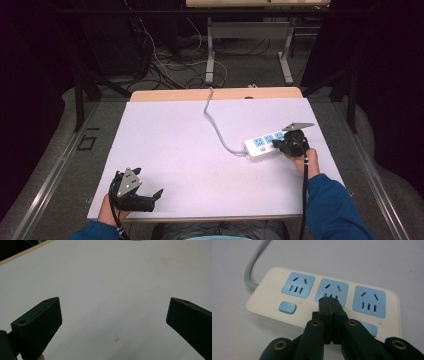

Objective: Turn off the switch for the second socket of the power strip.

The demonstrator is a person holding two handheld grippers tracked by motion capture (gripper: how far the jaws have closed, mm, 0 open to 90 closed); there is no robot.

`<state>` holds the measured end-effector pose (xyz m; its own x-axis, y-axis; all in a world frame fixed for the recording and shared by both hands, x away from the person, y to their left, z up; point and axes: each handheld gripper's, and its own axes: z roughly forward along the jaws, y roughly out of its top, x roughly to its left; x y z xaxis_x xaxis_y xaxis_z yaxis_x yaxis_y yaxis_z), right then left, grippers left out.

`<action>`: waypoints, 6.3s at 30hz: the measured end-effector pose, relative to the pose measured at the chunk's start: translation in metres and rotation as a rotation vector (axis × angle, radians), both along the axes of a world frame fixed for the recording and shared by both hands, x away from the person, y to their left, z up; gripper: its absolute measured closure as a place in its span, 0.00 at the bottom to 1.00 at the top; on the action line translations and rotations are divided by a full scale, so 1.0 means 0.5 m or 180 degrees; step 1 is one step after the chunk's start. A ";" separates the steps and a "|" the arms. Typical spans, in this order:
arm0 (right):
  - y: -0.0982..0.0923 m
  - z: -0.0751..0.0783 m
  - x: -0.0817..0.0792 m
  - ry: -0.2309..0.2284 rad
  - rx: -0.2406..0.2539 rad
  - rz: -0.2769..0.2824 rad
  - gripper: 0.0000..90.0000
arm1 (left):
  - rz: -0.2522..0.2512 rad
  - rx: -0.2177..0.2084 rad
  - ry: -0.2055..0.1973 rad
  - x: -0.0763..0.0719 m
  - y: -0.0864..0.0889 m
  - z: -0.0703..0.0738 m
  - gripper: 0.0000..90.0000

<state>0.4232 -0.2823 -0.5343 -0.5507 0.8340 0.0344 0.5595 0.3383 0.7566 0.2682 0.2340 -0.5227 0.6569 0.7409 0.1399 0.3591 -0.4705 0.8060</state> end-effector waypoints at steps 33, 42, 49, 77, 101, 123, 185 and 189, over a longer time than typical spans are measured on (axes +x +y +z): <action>0.004 -0.006 -0.006 -0.0089 -0.0029 -0.0041 1.00 | 0.0000 -0.0001 0.0006 -0.001 0.000 0.000 0.00; 0.005 -0.008 -0.007 -0.0107 -0.0075 -0.0064 1.00 | 0.0009 -0.0003 0.0000 -0.001 0.000 0.000 0.00; 0.004 -0.008 -0.008 -0.0088 -0.0045 -0.0065 1.00 | 0.0017 0.0013 -0.0005 -0.001 0.000 0.000 0.00; 0.005 -0.008 -0.008 -0.0086 -0.0044 -0.0064 1.00 | 0.0011 0.0012 -0.0006 -0.001 -0.001 0.000 0.00; 0.004 -0.008 -0.009 -0.0091 -0.0042 -0.0083 1.00 | 0.0013 0.0009 -0.0009 -0.002 -0.001 0.000 0.00; 0.004 -0.007 -0.008 -0.0120 -0.0082 -0.0024 1.00 | 0.0010 0.0009 -0.0010 -0.001 -0.001 0.000 0.00; 0.016 0.040 -0.048 -0.0108 0.0094 0.0284 0.00 | 0.0008 0.0001 -0.0018 -0.002 -0.002 0.000 0.00; 0.014 0.041 -0.053 -0.0104 0.0103 0.0319 0.00 | 0.0007 0.0001 -0.0015 -0.002 -0.001 0.000 0.00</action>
